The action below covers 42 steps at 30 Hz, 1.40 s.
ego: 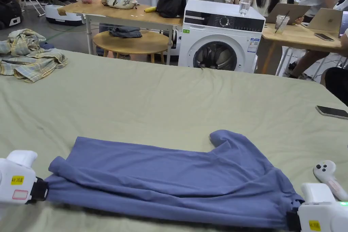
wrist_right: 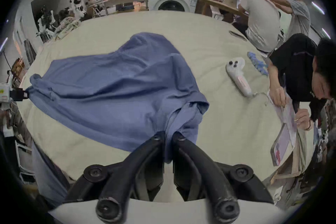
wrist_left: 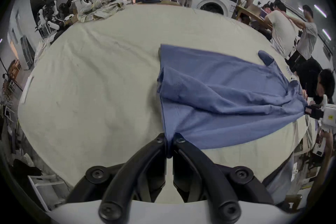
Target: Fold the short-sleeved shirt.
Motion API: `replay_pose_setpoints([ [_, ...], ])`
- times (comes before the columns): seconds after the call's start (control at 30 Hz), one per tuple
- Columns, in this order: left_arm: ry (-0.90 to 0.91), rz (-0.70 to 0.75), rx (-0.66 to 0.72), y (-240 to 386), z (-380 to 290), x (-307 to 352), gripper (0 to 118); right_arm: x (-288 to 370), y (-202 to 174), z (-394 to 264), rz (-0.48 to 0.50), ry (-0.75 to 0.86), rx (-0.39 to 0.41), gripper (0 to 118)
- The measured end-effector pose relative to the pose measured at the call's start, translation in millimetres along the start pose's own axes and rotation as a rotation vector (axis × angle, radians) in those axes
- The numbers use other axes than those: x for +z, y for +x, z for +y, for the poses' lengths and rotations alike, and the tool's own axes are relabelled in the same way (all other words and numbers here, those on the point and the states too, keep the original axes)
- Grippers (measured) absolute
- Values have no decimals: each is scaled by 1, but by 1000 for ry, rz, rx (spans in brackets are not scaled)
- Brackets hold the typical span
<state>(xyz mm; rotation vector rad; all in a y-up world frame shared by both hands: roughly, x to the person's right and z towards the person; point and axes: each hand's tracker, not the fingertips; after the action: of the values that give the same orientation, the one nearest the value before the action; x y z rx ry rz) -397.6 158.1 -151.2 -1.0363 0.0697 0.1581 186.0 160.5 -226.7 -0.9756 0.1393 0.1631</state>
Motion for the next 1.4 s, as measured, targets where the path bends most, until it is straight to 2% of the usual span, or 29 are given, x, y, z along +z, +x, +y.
replay_pose_setpoints([
  [0.07, -14, 15, -1, 3, -13, -7, 0, -10, -5, -13, -13, -26, 28, 4],
  [0.3, -58, 63, -14, 12, -23, -40, 0, -45, -13, -25, -48, -57, 22, 4],
  [0.4, -62, 74, -28, 14, -17, -35, 0, -43, -15, -20, -61, -53, 21, 8],
  [0.47, -44, 59, 20, 15, -12, -25, 0, -35, -16, -14, -79, -45, 14, 12],
  [0.5, -28, 47, 50, 14, -11, -18, 5, -26, -18, -10, -114, -14, 2, 27],
  [0.53, 0, 41, 68, 15, -9, -11, 18, -20, -18, -7, -131, 33, -11, 44],
  [0.57, 46, 30, 75, 17, -5, -2, 29, -10, -19, -1, -146, 87, -23, 52],
  [0.7, 248, -35, 58, 35, 11, 29, 34, 22, -34, 25, -121, 296, -58, 52],
  [0.8, 426, -13, 14, 54, 16, 46, 34, 34, -53, 39, -85, 462, -79, 52],
  [0.87, 546, 22, -5, 66, 17, 51, 34, 39, -69, 45, -71, 547, -78, 47],
  [0.9, 606, 32, -15, 72, 15, 54, 30, 41, -77, 47, -64, 594, -77, 30],
  [0.93, 650, 41, -12, 77, 15, 56, 18, 46, -87, 48, -66, 620, -66, 12],
  [0.97, 671, 35, -25, 84, 17, 56, 2, 47, -95, 51, -72, 645, -60, 3],
  [1.03, 689, 102, -47, 95, 19, 56, 0, 50, -108, 52, -61, 704, -74, 0],
  [1.07, 702, 90, -59, 99, 19, 55, 0, 50, -113, 54, -46, 718, -72, 0],
  [1.2, 665, 112, -102, 98, 40, 41, 0, 43, -128, 66, -27, 698, -77, 0],
  [1.27, 623, 124, -107, 93, 57, 31, 0, 36, -131, 71, 19, 663, -84, 0],
  [1.4, 413, 90, -41, 61, 103, -3, 0, 17, -135, 79, 18, 623, -71, 0],
])
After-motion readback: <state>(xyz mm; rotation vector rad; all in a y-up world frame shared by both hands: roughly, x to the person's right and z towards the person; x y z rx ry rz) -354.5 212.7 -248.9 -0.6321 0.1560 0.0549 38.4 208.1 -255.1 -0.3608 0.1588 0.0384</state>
